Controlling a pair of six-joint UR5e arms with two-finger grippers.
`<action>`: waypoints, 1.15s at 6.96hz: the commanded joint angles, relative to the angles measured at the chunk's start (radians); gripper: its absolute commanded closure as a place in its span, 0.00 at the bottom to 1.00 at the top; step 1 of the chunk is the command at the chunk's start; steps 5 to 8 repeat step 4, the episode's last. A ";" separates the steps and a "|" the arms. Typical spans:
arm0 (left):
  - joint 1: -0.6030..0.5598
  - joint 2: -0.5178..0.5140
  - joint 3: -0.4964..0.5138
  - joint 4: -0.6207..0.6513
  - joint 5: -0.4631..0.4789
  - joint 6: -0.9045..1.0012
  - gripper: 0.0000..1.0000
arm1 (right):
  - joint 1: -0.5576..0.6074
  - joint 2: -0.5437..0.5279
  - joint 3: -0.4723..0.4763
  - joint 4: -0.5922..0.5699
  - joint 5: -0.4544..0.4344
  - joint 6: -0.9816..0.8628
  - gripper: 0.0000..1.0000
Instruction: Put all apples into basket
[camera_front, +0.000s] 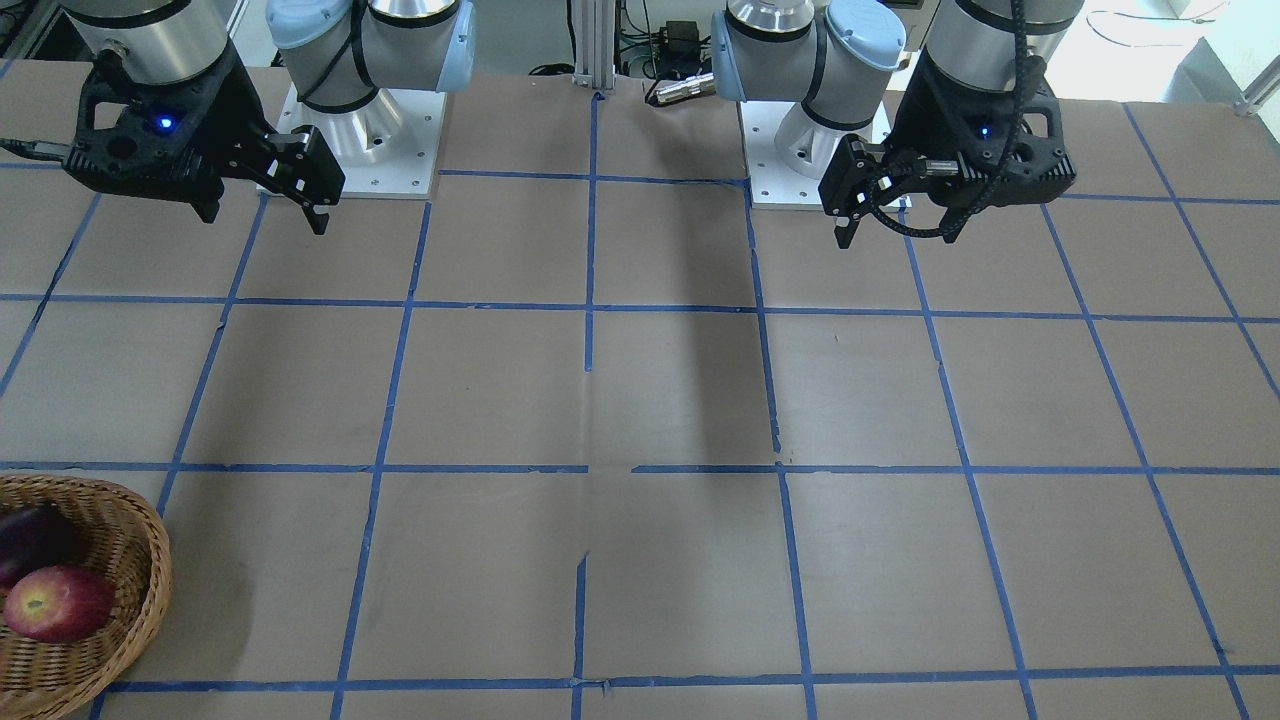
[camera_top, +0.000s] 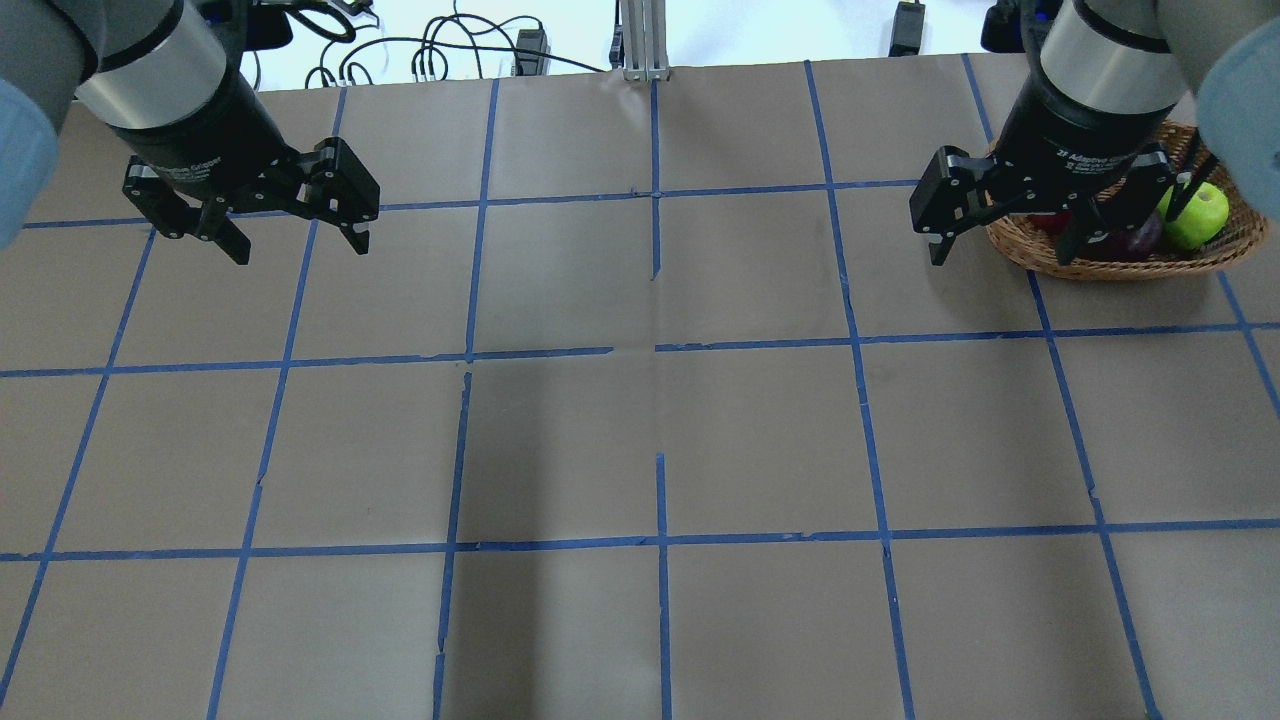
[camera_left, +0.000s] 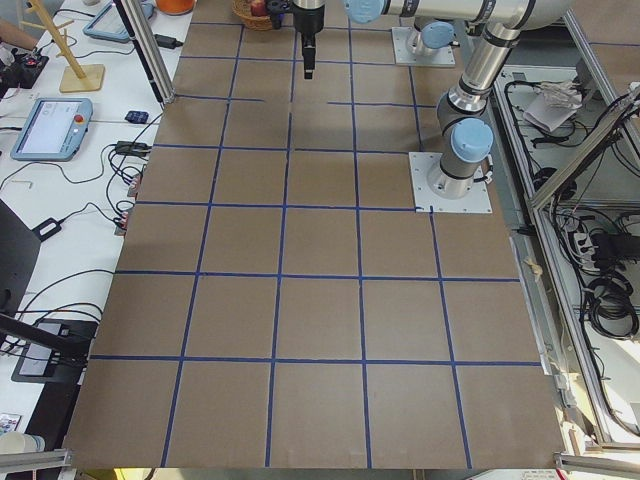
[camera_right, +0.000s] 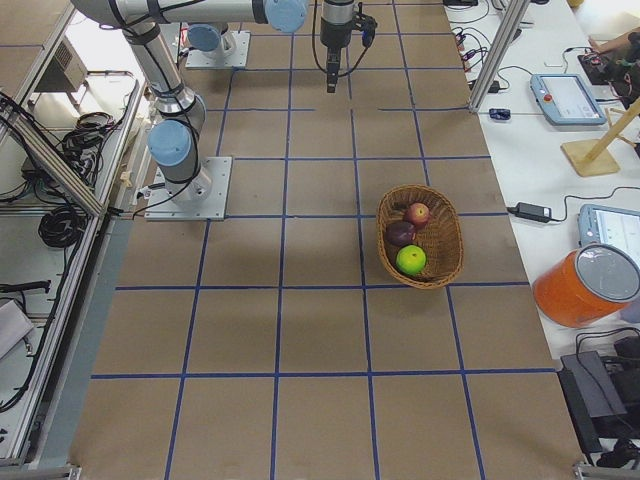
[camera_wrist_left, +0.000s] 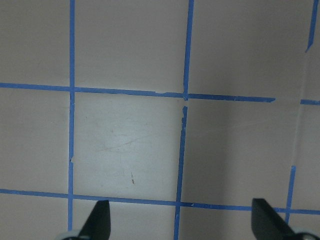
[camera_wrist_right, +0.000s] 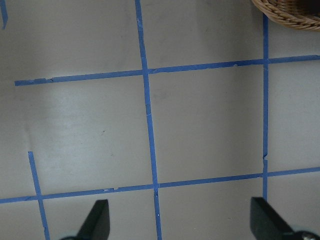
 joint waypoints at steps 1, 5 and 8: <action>0.000 0.001 -0.001 0.000 0.000 0.000 0.00 | 0.001 -0.002 0.018 -0.001 0.055 -0.007 0.00; 0.000 0.001 -0.001 0.000 0.000 0.002 0.00 | 0.001 -0.005 0.029 -0.001 0.056 -0.008 0.00; 0.000 0.001 -0.001 0.000 0.000 0.002 0.00 | 0.001 -0.005 0.029 -0.001 0.056 -0.008 0.00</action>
